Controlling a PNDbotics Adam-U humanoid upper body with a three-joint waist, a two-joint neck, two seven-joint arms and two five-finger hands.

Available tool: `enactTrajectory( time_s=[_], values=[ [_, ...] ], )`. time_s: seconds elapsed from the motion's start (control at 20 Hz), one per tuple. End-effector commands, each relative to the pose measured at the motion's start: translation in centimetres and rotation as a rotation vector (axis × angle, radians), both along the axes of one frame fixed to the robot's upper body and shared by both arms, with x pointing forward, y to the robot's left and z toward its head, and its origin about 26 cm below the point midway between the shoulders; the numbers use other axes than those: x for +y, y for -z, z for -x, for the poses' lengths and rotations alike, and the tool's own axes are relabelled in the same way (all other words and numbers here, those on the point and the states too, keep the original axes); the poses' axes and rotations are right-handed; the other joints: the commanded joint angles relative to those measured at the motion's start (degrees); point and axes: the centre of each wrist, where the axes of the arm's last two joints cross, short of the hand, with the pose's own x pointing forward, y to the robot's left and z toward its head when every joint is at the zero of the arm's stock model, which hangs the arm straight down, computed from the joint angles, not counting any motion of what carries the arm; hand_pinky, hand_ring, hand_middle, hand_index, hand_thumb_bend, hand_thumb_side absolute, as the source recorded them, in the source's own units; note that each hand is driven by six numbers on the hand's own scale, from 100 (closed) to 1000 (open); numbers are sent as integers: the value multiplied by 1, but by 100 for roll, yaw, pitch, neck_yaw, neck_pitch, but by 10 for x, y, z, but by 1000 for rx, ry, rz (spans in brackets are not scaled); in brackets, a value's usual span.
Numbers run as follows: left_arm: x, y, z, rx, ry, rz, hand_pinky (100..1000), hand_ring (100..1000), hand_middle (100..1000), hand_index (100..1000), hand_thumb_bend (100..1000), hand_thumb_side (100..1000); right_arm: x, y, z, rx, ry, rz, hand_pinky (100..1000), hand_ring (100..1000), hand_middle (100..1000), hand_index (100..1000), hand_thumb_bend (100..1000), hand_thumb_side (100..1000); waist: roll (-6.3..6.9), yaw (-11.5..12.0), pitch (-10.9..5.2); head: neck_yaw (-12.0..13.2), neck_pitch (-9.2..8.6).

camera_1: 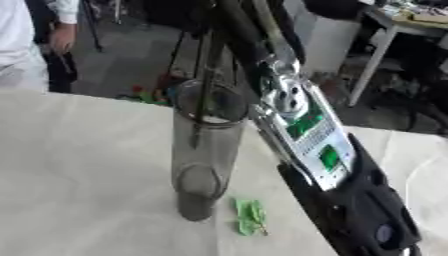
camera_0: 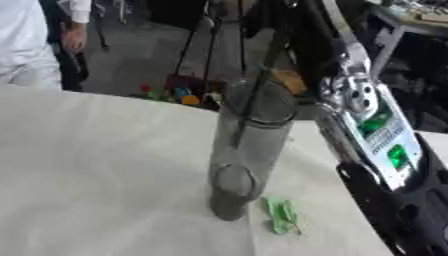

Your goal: Arrange flowers into the vase.

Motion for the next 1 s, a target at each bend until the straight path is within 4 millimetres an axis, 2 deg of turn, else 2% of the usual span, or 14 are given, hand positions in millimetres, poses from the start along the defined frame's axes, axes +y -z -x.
enactTrajectory(
  time_s=[0.05, 0.2, 0.65, 1.0],
  values=[
    [-2, -4, 3, -20, 12, -6, 708, 786, 873, 907, 100, 1000, -2, -5, 2, -33, 22, 21, 461, 459, 344, 295, 100, 776, 66, -15, -102, 13, -68],
    [-2, -4, 3, -19, 11, -7, 708, 786, 873, 907, 100, 1000, -3, -3, 1, -38, 30, 51, 472, 470, 356, 322, 100, 784, 65, -23, -100, 24, -70],
    [-2, -5, 3, -19, 11, -7, 708, 787, 874, 907, 100, 1000, -5, -2, 3, -18, 57, 160, 476, 476, 358, 323, 100, 794, 68, -49, -91, 42, -64],
    [-2, -5, 3, -21, 13, -7, 708, 787, 874, 907, 100, 1000, -6, -2, 11, -8, 81, 259, 528, 511, 391, 355, 100, 821, 73, -75, -71, 49, -92]
  ],
)
